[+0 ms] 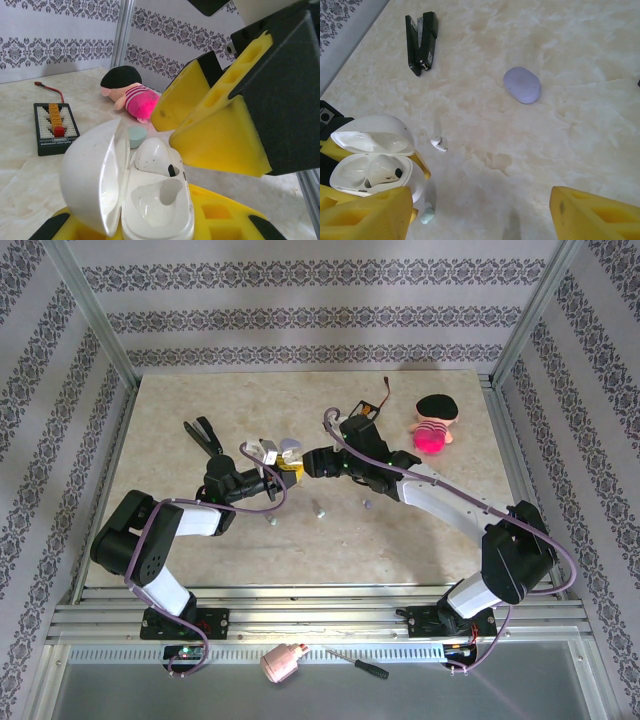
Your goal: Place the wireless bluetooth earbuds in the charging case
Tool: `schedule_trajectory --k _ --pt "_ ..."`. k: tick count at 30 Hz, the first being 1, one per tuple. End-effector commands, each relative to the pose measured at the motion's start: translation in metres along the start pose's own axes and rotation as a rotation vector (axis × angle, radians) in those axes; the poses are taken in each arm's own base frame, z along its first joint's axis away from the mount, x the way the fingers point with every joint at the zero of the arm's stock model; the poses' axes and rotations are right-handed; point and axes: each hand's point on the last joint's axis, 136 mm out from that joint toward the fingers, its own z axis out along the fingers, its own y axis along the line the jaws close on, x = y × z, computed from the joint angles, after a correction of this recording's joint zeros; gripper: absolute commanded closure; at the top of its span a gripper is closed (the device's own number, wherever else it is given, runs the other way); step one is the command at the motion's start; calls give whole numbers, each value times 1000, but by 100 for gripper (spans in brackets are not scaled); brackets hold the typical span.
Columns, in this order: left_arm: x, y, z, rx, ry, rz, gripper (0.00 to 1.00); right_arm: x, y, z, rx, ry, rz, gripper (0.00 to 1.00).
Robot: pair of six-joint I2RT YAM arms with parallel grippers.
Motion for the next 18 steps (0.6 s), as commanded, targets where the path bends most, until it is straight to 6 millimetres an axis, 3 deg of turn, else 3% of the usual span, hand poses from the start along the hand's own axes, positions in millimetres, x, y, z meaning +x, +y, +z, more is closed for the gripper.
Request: schedule_trajectory --k 1,5,7,11,18 --pt "-8 5 -5 -6 -35 46 100 -11 -2 -17 9 -72 -8 27" --pt "-8 22 -16 -70 -41 54 100 -14 -11 -28 21 -137 -8 14" --pt "-11 29 -21 -91 -50 61 100 -11 -17 -28 8 -136 30 2" --pt "-22 50 -35 -164 -80 75 100 -4 -32 -22 -47 -105 159 2" --pt "-23 104 -66 -351 -37 39 100 26 -25 -3 -33 -13 32 3"
